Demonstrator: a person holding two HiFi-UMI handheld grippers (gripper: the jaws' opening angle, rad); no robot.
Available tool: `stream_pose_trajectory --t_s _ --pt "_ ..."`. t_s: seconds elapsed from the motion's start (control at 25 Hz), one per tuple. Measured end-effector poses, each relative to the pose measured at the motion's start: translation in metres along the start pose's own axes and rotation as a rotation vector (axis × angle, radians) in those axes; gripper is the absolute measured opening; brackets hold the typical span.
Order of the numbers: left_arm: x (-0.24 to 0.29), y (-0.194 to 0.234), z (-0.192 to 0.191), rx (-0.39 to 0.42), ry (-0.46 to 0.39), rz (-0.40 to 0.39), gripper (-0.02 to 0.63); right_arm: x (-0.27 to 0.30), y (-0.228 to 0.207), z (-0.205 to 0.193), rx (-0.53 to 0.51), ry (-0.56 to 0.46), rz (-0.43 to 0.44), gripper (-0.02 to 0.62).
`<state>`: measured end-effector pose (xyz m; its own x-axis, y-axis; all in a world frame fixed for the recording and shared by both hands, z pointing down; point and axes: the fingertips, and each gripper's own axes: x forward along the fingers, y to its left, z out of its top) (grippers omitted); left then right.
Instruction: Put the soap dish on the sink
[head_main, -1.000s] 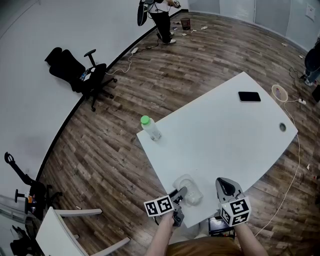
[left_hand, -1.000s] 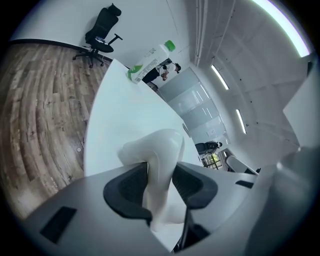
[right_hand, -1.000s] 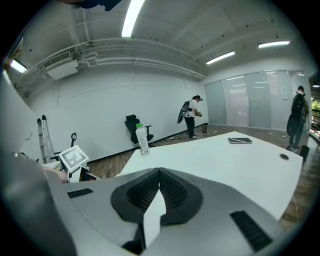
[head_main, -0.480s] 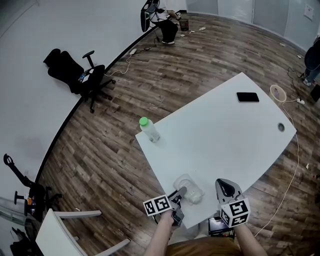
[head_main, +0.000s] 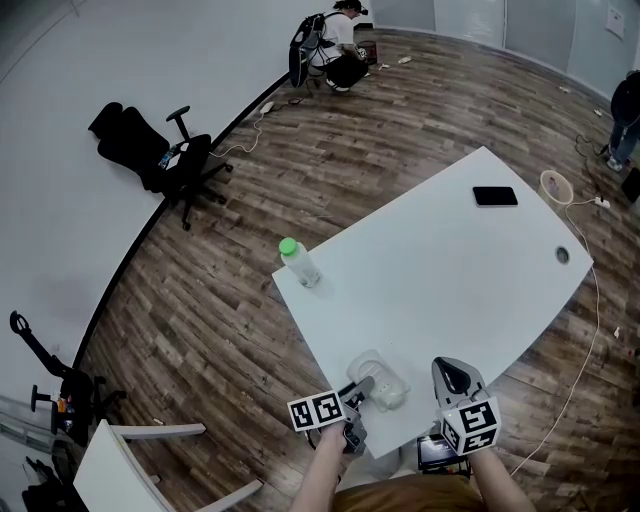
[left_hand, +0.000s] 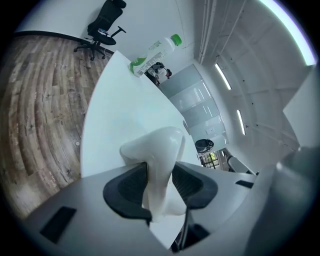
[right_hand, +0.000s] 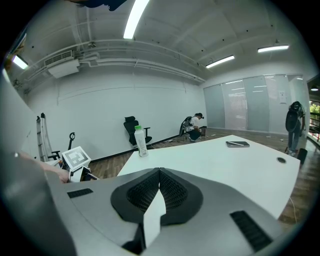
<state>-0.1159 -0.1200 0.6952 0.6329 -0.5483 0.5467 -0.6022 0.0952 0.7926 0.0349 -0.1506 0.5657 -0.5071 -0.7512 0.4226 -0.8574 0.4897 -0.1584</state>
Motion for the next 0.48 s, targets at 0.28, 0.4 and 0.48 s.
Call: stream_pose_trajectory --t_s 0.28,0.4,0.48 --pt "-0.0044 -0.0006 -0.0012 0.025 -0.017 0.023 0.164 -0.0027 -0.0013 -0.0009 0.003 -0.005 0.000 0.009" --pt "-0.0066 -0.0017 -0.0002 0.029 -0.023 0.026 0.180 -0.0050 -0.0009 0.0004 0.015 -0.011 0.001 0.009" --pt "-0.0085 -0.0017 -0.0009 0.039 -0.022 0.032 0.197 -0.0060 0.0008 0.0012 0.019 -0.014 0.003 0.008"
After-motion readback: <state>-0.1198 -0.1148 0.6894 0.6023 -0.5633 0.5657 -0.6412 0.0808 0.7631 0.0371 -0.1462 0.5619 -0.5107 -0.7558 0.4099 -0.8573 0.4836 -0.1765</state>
